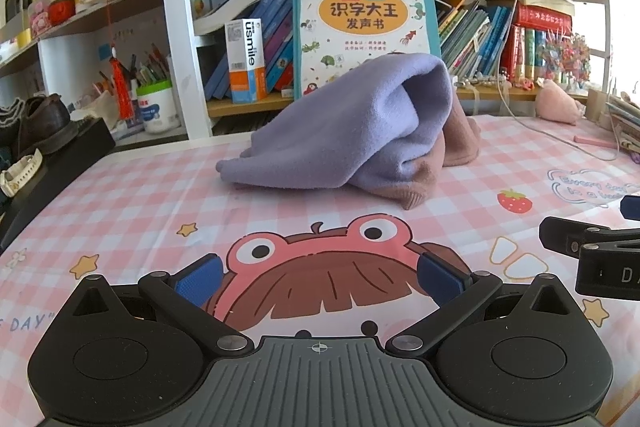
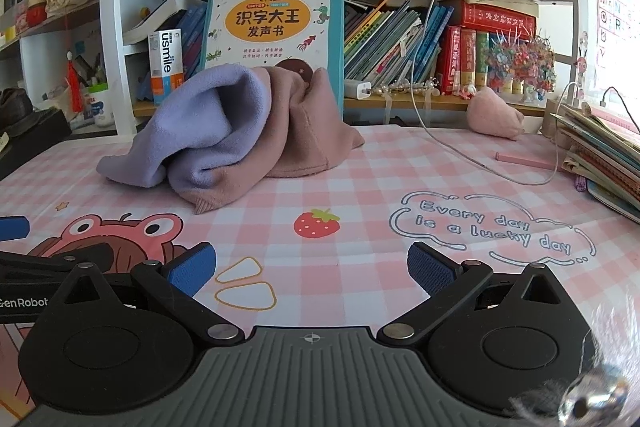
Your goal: Fold clothes
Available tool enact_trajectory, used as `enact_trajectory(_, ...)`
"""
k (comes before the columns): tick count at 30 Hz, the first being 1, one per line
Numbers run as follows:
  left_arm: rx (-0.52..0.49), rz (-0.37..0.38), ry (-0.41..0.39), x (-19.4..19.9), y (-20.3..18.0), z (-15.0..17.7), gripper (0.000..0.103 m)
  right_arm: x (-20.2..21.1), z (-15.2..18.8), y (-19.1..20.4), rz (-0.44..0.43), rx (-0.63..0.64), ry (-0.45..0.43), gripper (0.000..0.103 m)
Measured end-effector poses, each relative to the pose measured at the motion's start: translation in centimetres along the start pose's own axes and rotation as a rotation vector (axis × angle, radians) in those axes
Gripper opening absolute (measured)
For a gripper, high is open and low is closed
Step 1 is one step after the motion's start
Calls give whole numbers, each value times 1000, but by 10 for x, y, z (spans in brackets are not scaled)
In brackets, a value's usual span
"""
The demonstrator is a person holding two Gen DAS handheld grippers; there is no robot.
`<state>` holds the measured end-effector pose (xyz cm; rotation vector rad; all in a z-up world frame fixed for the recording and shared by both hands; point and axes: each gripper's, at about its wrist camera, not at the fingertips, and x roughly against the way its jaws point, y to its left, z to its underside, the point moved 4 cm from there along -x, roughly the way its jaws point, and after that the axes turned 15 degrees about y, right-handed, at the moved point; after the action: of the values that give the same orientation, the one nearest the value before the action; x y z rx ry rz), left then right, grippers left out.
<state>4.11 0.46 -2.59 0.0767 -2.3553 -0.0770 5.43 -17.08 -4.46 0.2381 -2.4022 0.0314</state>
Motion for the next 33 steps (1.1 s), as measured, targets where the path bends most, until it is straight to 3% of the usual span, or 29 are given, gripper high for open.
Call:
enact_trajectory(22, 11, 21, -31, 7, 3, -1, 103, 2, 0, 2, 25, 11, -6, 103)
enact_trajectory(29, 17, -53, -27, 7, 3, -2, 103, 2, 0, 3, 27, 13, -9, 103)
enact_trajectory(33, 22, -53, -34, 9, 4, -1, 103, 3, 0, 3, 27, 12, -13, 103)
